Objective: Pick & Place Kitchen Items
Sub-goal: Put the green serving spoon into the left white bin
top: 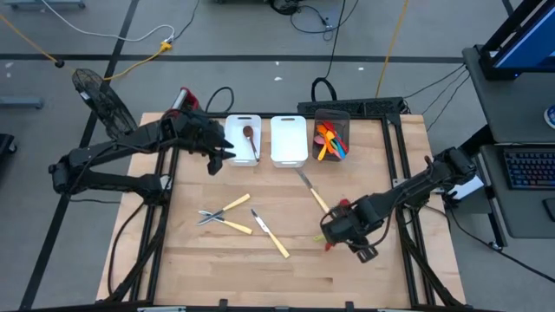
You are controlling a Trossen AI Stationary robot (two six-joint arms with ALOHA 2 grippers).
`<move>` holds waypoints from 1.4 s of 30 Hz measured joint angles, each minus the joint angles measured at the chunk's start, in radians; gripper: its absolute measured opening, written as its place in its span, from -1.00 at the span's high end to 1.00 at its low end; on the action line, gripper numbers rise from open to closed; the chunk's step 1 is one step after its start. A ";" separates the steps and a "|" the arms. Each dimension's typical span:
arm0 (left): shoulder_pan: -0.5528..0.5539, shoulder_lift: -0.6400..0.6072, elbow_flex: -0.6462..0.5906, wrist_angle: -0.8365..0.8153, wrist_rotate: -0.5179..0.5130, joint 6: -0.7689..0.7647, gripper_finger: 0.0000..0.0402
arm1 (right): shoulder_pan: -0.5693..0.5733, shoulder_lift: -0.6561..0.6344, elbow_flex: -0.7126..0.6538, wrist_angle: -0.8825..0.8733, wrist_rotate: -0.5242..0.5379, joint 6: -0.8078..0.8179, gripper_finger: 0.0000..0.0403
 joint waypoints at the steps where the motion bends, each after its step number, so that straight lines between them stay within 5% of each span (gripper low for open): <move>1: 0.004 0.000 0.000 0.000 0.000 0.000 0.16 | -0.006 0.000 0.000 0.000 0.035 0.000 0.23; 7: 0.022 0.000 0.000 0.000 0.011 0.000 0.16 | -0.067 0.000 -0.062 0.011 0.072 -0.003 0.23; 16: 0.023 0.000 0.000 0.000 0.042 -0.006 0.16 | -0.099 0.000 -0.248 0.297 0.051 0.000 0.23; 32: 0.023 0.000 0.000 -0.001 0.044 -0.010 0.16 | -0.126 0.000 -0.303 0.231 0.001 0.000 0.23; 42: 0.023 0.000 0.000 -0.002 0.044 -0.003 0.16 | -0.125 -0.005 -0.466 0.440 -0.004 -0.006 0.23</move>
